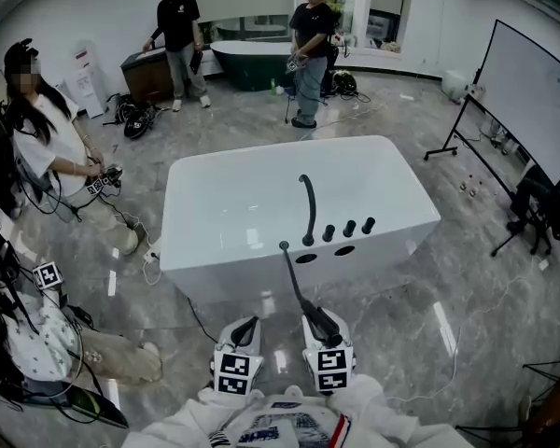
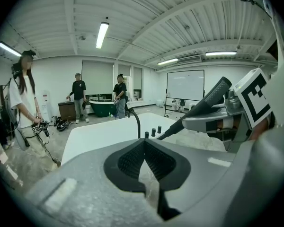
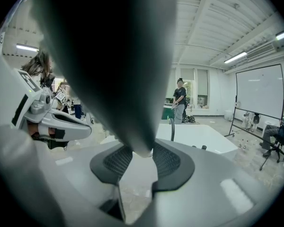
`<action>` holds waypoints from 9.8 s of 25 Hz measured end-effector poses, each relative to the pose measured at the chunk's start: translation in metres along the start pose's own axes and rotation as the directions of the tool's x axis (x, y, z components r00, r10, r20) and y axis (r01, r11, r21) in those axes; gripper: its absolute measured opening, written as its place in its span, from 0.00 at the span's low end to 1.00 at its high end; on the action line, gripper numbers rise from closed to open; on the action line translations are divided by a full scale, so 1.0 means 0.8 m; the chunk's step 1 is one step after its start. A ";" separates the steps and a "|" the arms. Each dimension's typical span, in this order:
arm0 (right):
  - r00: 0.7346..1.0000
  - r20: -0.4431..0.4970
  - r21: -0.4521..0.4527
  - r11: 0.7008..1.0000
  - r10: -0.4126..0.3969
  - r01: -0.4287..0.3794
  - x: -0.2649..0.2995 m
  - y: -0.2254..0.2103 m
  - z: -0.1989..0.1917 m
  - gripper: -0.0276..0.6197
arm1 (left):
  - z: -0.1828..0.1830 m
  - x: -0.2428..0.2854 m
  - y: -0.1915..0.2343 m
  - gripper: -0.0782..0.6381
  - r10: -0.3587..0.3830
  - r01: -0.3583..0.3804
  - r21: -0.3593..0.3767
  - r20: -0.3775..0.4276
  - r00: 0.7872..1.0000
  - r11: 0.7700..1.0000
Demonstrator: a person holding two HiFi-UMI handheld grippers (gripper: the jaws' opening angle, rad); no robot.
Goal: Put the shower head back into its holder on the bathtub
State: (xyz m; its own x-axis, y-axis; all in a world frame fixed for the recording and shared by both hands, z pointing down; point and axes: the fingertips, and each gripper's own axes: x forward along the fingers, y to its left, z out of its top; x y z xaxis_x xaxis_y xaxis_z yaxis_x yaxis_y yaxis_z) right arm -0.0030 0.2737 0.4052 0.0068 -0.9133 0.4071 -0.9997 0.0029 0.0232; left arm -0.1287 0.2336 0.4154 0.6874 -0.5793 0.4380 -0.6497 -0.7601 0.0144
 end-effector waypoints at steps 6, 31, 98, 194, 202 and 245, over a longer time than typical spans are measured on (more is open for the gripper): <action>1.000 0.008 0.003 1.000 0.015 -0.015 -0.005 -0.016 -0.008 0.25 | -0.006 0.009 -0.012 0.11 0.019 -0.019 -0.001 -0.007 1.000 1.000; 0.996 0.074 -0.015 0.999 0.039 -0.038 0.032 -0.046 0.022 0.25 | 0.009 0.060 -0.006 0.11 0.037 -0.037 -0.006 -0.013 0.999 0.999; 0.988 -0.127 0.038 0.994 -0.093 0.099 0.292 -0.059 0.054 0.25 | 0.058 0.260 0.193 0.11 -0.148 0.144 -0.061 -0.056 0.987 0.988; 0.918 -0.374 0.013 0.991 0.131 -0.136 0.551 -0.128 -0.103 0.25 | -0.088 0.492 0.269 0.11 -0.007 -0.040 -0.202 -0.228 0.974 0.979; 0.913 -0.388 0.005 0.990 0.130 -0.139 0.560 -0.127 -0.134 0.25 | -0.105 0.505 0.263 0.11 -0.013 -0.034 -0.201 -0.228 0.974 0.979; 0.860 -0.490 -0.026 0.984 0.139 -0.174 0.606 -0.112 -0.216 0.25 | -0.161 0.538 0.274 0.11 -0.024 -0.058 -0.315 -0.251 0.968 0.947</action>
State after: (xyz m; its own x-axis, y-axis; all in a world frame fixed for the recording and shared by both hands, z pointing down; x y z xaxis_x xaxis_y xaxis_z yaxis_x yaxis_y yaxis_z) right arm 0.0938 -0.0986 0.7585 -0.1218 -0.5858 0.8013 -0.9848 0.1721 -0.0238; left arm -0.0171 -0.1445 0.7229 0.5997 -0.4682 0.6489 -0.7573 -0.5939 0.2714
